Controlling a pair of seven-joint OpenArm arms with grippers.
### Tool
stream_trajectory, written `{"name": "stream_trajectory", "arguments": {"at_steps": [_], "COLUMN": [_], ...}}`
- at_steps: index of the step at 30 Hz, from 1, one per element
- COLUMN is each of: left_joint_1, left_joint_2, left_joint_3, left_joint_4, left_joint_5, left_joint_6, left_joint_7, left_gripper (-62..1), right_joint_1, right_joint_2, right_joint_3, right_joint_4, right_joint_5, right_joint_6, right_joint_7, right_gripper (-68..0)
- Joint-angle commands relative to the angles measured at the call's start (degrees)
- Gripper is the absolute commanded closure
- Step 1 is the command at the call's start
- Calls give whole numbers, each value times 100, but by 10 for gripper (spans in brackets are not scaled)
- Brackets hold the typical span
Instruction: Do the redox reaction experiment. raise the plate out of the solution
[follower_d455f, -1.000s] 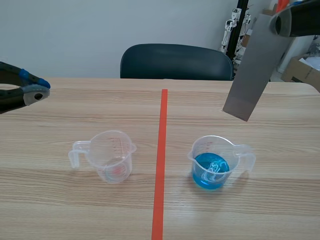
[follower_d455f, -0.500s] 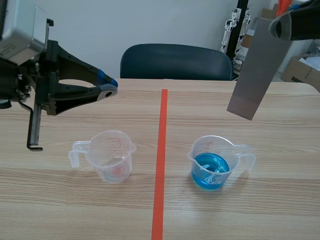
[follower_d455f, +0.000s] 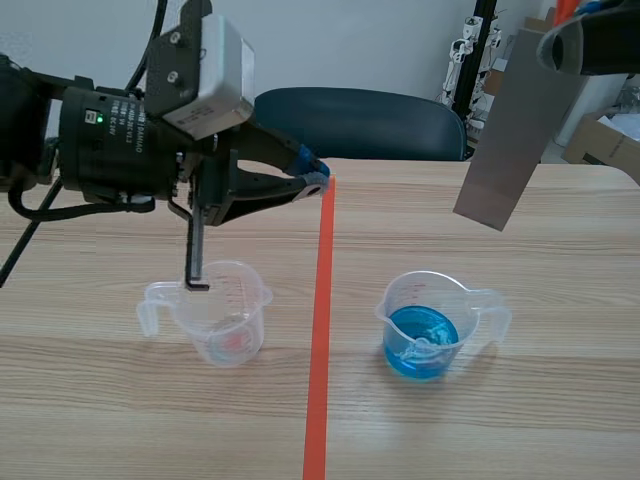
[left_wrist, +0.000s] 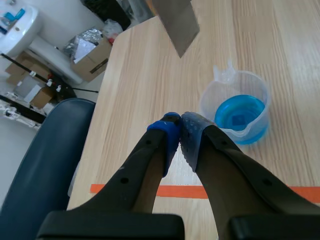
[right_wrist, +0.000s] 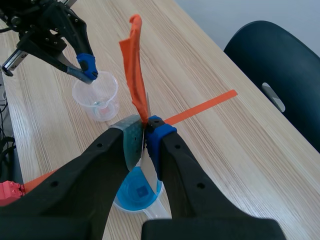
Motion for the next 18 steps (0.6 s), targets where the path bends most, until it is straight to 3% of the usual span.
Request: {"name": "stream_trajectory", "arguments": {"at_steps": [1, 18], "left_joint_1": [-116, -520], "left_joint_2": [85, 715], "left_joint_3": [-39, 149], "left_joint_4": [-31, -717], "left_joint_5": [-79, -72], "left_joint_6": [68, 13], "left_joint_7": [-28, 48], "left_gripper": [-40, -40], "right_joint_1": [101, 98], "right_joint_2": [66, 66], "right_joint_3": [68, 68], "right_joint_4": [17, 17], "right_joint_5": [81, 83], "right_joint_6": [13, 13], "right_joint_7": [90, 138], "right_gripper": [-6, -6]}}
